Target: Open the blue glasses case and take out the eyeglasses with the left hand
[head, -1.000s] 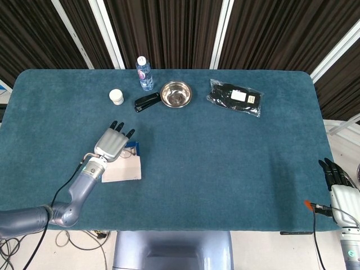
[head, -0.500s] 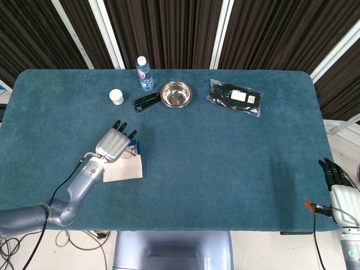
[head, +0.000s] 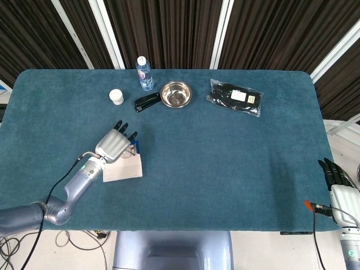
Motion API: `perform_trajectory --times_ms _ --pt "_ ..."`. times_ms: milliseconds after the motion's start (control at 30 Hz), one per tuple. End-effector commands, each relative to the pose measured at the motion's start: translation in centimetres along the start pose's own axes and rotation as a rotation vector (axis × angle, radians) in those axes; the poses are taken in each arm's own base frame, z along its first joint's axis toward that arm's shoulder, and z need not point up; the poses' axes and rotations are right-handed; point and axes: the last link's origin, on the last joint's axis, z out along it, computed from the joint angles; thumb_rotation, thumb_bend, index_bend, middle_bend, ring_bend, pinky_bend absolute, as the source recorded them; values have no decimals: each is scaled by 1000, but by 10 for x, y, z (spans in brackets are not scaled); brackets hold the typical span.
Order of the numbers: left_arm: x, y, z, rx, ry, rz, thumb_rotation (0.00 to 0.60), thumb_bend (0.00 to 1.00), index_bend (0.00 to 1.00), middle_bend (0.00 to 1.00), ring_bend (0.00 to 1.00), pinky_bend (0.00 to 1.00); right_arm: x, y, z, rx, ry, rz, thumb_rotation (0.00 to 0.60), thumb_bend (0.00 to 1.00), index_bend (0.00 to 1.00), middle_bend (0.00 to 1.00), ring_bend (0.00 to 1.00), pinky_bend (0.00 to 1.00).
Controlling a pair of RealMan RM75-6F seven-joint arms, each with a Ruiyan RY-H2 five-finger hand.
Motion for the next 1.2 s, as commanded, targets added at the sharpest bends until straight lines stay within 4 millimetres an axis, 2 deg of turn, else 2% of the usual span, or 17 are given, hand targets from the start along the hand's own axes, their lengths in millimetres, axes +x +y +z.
perform_trajectory --times_ms 33,400,833,1200 --pt "1 -2 0 2 9 0 600 408 140 500 102 127 0 0 0 -1 1 1 600 135 0 0 0 238" --pt "10 -7 -2 14 56 -24 600 408 141 499 102 127 0 0 0 0 1 0 600 135 0 0 0 238" --pt "4 -7 -3 5 30 6 600 408 141 499 102 127 0 0 -1 -1 2 0 600 134 0 0 0 238" --pt "-2 -19 -3 19 27 74 600 408 141 497 102 127 0 1 -1 -2 1 1 600 134 0 0 0 238"
